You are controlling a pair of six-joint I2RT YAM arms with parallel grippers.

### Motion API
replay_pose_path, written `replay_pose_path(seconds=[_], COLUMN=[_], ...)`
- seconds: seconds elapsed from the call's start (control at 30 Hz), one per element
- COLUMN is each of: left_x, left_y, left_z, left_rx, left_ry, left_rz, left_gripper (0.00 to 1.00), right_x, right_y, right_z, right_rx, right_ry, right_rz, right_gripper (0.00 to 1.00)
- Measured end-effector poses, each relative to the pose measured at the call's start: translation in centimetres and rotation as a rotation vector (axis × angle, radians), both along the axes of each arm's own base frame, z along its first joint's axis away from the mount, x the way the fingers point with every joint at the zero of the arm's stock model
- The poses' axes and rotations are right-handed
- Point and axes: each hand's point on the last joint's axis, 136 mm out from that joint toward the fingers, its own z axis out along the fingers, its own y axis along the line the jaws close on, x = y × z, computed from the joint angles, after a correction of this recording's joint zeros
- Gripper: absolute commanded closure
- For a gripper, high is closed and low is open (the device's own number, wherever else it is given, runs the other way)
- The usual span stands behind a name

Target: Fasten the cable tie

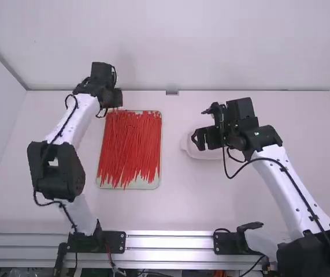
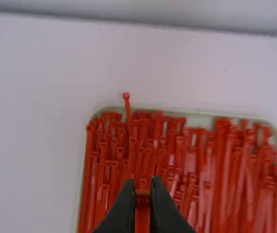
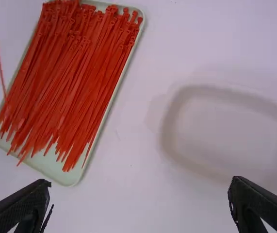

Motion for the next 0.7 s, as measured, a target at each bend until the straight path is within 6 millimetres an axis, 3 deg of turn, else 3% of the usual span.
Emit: replay_pose_path(seconds=[0.03, 0.07, 0.17, 0.3, 0.43, 0.5, 0.7], left_x=[-0.3, -0.9, -2.9, -6.0, -8.5, -10.1, -12.1], left_y=[-0.2, -0.7, -1.3, -0.7, -0.3, -0.1, -0.7], left_z=[1.5, 4.4, 9.2, 12.7, 13.3, 12.5, 10.6], left_rx=[0.008, 0.020, 0.025, 0.029, 0.027, 0.016, -0.051], left_ry=[-0.032, -0.097, -0.209, -0.315, -0.374, -0.393, -0.432], left_rz=[-0.001, -0.004, -0.010, 0.005, 0.013, 0.017, -0.010], left_gripper=[0.98, 0.98, 0.98, 0.98, 0.98, 0.98, 0.98], right_x=[0.0, 0.1, 0.2, 0.4, 0.8, 1.0, 0.8], right_y=[0.0, 0.0, 0.1, 0.0, 0.2, 0.6, 2.3], right_z=[0.0, 0.1, 0.2, 0.3, 0.6, 0.9, 1.4], right_rx=[0.000, 0.001, 0.003, 0.006, 0.011, 0.016, 0.032], right_ry=[-0.002, -0.005, -0.011, -0.021, -0.039, -0.059, -0.089], right_rz=[0.000, 0.000, 0.000, -0.003, 0.000, 0.010, 0.056], right_gripper=[0.02, 0.02, 0.02, 0.02, 0.02, 0.02, 0.02])
